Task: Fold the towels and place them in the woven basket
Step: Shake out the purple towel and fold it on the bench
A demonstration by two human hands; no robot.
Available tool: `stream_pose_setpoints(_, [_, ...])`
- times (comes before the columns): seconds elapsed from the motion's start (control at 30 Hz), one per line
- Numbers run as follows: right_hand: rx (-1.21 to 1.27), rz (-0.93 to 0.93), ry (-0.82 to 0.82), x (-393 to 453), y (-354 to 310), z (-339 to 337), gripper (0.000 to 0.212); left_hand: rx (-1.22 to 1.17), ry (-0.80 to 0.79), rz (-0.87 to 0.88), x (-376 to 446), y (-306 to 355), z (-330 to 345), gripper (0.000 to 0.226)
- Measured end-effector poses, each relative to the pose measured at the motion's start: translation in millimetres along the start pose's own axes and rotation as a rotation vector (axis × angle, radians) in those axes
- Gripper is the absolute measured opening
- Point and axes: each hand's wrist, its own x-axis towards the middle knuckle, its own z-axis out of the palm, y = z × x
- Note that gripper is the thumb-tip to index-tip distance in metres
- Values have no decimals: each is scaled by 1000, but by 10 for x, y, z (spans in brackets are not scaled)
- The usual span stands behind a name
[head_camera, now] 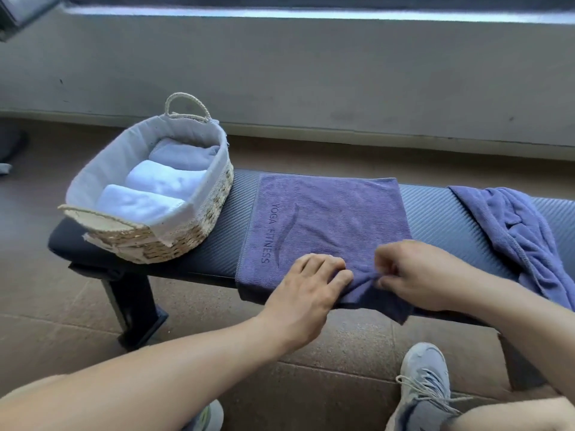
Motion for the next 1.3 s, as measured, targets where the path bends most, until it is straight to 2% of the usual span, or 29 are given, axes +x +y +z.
stream_pose_setpoints(0.1, [179, 12, 68, 38, 45, -24, 18, -69, 30, -53, 28, 13, -30, 52])
stream_pose_setpoints(0.2, [226, 18, 84, 107, 56, 39, 11, -164, 62, -91, 85, -22, -117, 38])
stream_pose_setpoints(0.3, [274, 23, 69, 180, 90, 28, 14, -237, 90, -131, 125, -70, -179, 25])
stream_pose_setpoints(0.43, [367, 12, 113, 226, 158, -15, 23, -504, 167, -318, 164, -145, -292, 17])
stream_pose_setpoints(0.5, [411, -22, 76, 205, 184, -81, 23, -600, 198, -426, 205, -214, -352, 7])
stream_pose_setpoints(0.57, [409, -55, -52, 160, 196, -140, 38, -656, 220, -545, 244, -289, -376, 4])
stream_pose_setpoints(0.63, [290, -93, -147, 121, 187, -140, 61, -665, 201, -591, 262, -337, -360, 6])
stream_pose_setpoints(0.7, [128, -152, -139, 129, 181, -54, 79, -644, 168, -572, 259, -335, -329, 7])
stream_pose_setpoints(0.73, [93, -166, -106, 144, 176, 1, 81, -635, 166, -553, 253, -322, -318, 9])
stream_pose_setpoints(0.83, [104, -180, 7, 177, 160, 61, 63, -648, 185, -511, 250, -280, -325, 23])
stream_pose_setpoints(0.93, [146, -171, 13, 184, 157, 22, 44, -590, 146, -455, 228, -262, -321, 33])
stream_pose_setpoints(1.0, [196, -160, 20, 167, 158, -25, 33, -532, 142, -381, 211, -251, -282, 29])
stream_pose_setpoints(1.07, [266, -123, 46, 149, 184, -70, 20, -575, 170, -351, 211, -242, -269, 19])
stream_pose_setpoints(1.2, [435, -96, 54, 125, 298, -176, 25, -739, 219, -447, 246, -219, -336, 23])
stream_pose_setpoints(1.3, [680, -141, 56, 64, 365, -287, 29, -838, 210, -517, 259, -227, -374, 31])
